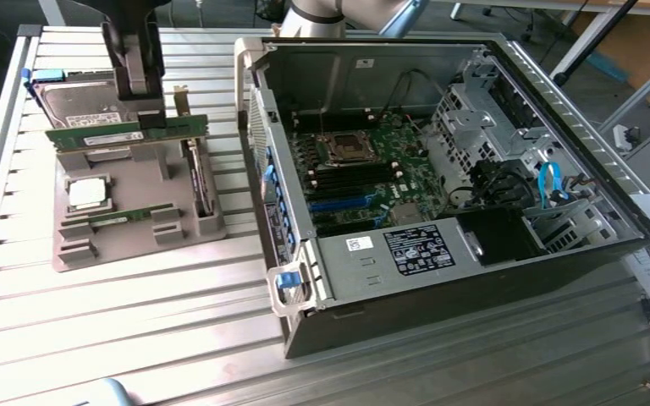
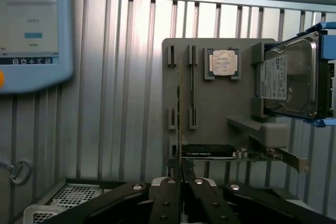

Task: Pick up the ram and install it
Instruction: 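Pick up the ram and move it above insertion slot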

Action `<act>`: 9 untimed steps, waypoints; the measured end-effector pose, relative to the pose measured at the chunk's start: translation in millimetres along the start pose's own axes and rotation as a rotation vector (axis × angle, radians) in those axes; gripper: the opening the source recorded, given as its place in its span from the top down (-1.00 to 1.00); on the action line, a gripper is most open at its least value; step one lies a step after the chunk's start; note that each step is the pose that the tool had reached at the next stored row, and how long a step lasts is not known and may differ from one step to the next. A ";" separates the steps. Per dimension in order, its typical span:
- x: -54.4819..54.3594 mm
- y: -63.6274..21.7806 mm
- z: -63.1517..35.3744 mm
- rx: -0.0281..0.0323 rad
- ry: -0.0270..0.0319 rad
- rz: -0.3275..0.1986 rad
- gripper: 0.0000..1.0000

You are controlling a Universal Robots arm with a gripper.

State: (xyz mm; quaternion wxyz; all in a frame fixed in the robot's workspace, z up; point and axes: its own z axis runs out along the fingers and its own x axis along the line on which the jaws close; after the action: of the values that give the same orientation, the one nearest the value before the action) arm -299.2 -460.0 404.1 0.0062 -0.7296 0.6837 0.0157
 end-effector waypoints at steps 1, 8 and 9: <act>0.1 -1.6 -0.1 -0.0001 0.0000 0.000 0.76; 0.8 -12.0 -0.3 -0.0002 0.0001 0.000 0.76; 0.9 -13.2 -0.3 -0.0001 0.0001 0.000 0.76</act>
State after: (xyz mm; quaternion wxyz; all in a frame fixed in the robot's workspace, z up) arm -286.0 -460.0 404.2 0.0061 -0.7296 0.6837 0.0157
